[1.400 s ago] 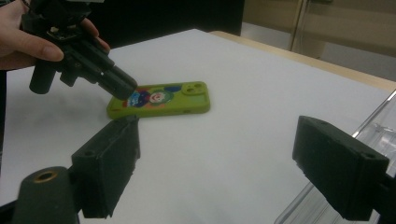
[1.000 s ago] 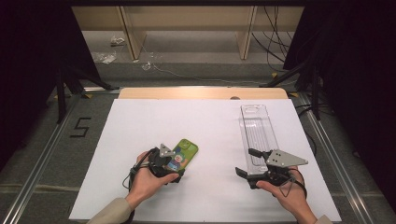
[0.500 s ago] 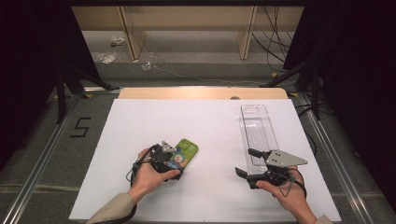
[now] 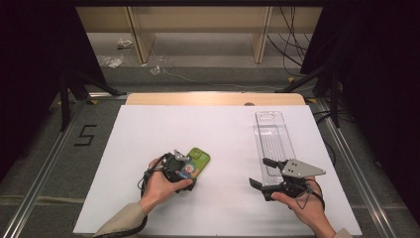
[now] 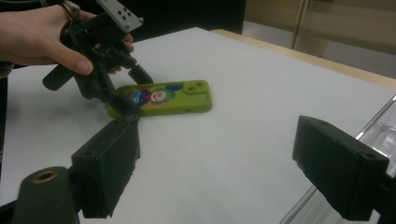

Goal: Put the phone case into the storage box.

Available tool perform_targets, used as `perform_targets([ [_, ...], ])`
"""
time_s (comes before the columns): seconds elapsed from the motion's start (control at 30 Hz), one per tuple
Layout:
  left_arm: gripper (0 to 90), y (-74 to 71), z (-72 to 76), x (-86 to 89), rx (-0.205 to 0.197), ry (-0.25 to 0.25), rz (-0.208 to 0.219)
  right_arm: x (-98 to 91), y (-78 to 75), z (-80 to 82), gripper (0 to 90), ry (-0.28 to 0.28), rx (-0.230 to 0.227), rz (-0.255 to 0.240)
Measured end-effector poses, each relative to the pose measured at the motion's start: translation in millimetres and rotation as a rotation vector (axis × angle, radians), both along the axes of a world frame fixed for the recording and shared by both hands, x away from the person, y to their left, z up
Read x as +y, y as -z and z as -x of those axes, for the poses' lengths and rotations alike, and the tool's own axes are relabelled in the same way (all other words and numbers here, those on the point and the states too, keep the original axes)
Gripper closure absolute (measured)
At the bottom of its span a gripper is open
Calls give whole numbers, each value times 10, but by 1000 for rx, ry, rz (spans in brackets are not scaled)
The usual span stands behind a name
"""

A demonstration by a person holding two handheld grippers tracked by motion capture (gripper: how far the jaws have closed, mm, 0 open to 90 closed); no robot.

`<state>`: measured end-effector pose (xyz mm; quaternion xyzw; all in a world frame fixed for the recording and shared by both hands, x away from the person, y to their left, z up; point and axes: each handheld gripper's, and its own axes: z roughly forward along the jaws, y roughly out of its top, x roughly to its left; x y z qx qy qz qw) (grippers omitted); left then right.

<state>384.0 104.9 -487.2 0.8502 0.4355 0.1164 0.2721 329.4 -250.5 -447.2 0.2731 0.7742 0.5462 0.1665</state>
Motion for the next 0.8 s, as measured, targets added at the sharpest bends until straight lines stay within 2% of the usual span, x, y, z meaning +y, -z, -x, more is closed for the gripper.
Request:
perform_targets([
  [0.4,105,-14,-14,-7,13,8,-12,7,8,-1,159,-3,4,6],
  [0.8,115,-48,-41,26,58,67,-44,6,4,1,160,-4,3,2],
])
